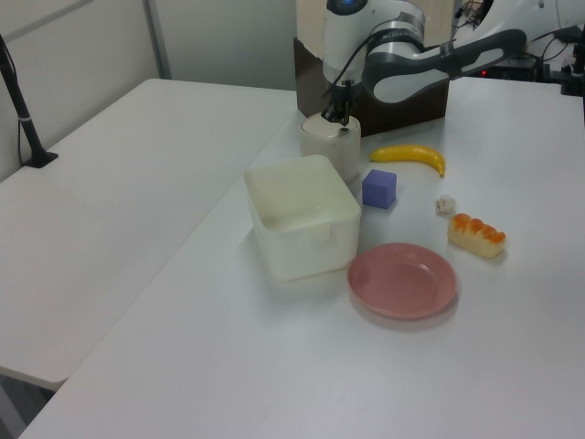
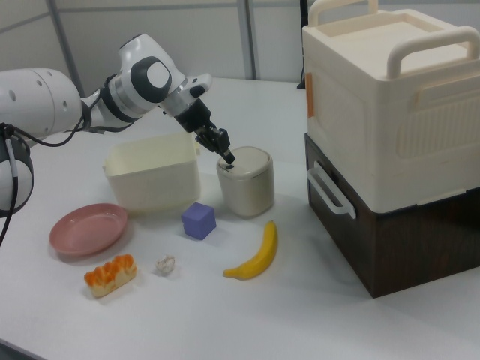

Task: Open the trash can
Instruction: 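Lower the gripper onto the trash can lid's front edge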

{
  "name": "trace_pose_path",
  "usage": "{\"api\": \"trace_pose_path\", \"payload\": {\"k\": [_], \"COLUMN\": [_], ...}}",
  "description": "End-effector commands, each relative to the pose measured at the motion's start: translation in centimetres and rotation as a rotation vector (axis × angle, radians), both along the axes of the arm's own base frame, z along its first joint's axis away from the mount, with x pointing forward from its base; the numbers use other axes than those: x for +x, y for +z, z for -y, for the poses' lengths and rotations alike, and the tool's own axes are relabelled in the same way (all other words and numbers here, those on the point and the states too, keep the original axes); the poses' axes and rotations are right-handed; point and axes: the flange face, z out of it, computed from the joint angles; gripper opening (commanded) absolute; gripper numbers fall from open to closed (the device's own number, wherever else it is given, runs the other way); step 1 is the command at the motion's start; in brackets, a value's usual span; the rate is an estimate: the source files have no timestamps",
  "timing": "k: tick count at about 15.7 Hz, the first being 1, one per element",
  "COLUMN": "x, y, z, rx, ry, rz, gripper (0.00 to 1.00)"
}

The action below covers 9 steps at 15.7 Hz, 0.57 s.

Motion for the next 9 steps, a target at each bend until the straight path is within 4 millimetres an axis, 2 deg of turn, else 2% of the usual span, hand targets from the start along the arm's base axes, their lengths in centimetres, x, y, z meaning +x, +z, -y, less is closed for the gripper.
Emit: {"api": "trace_pose_path", "payload": {"k": [1,9], "x": [0.3,0.5], "y": [0.2,-1.3], "z": [-0.2,-0.2], "rx": [-0.023,-0.052], "ry": [-0.006,0.000], "rz": [0.020,0.002], "gripper": [0.00,0.00]}}
